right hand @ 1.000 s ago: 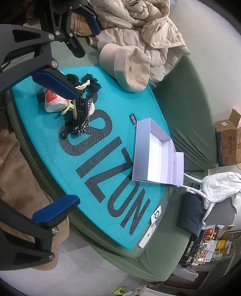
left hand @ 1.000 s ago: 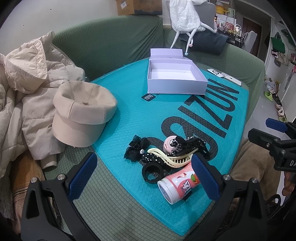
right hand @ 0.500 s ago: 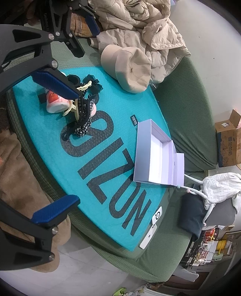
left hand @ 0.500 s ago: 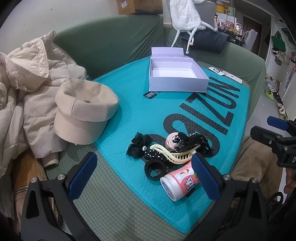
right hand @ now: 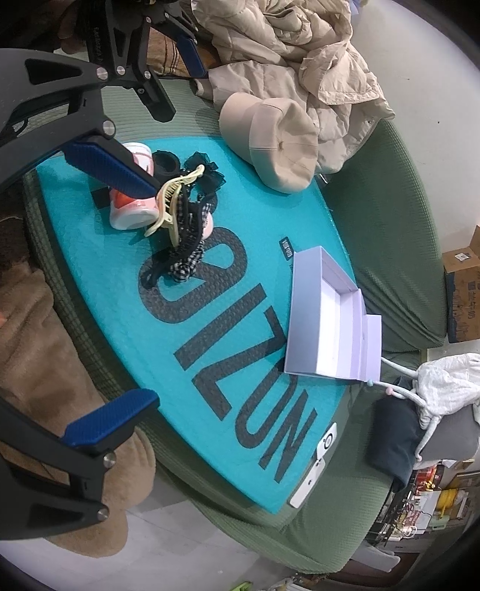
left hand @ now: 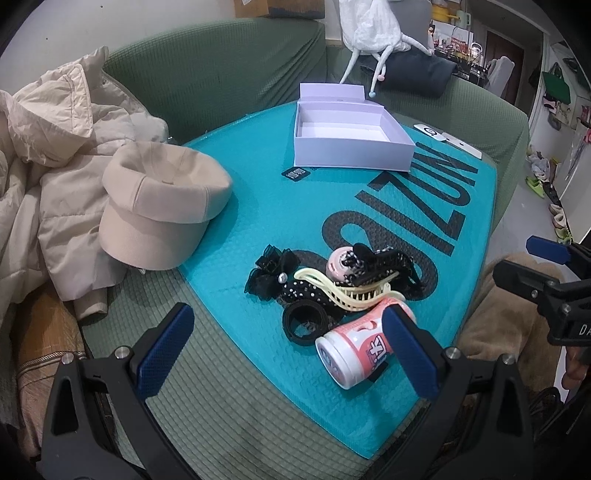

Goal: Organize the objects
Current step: 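Move both grippers toward the pile of hair accessories and pink cup, then grasp the pink-and-white cup with the left gripper while the right grasps the black claw clip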

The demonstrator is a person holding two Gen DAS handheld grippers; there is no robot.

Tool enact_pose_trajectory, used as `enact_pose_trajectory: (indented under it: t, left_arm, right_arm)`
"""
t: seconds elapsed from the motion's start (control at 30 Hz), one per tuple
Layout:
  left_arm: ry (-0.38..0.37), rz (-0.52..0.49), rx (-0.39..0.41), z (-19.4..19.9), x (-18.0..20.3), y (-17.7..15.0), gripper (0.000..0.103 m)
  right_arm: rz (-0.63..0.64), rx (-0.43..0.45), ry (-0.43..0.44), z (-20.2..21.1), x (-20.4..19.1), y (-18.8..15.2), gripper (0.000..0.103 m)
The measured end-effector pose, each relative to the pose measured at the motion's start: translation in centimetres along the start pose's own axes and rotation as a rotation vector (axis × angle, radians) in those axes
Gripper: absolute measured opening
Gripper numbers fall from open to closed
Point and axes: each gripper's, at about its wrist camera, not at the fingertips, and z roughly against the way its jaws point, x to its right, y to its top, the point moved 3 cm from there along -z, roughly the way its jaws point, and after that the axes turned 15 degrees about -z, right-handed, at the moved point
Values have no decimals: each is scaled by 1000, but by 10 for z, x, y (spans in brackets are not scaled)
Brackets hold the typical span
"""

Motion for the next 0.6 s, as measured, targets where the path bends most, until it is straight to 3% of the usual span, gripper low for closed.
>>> enact_pose_trajectory:
  t: [0.2, 0.6]
  left_arm:
    - [-13, -13, -21, -7, 5, -8, 102]
    - [-122, 5, -54, -26, 18, -22, 102]
  right_arm:
    - [-3, -38, 11, -9, 6, -9, 103]
    - [26, -107, 25, -30, 9, -20, 103]
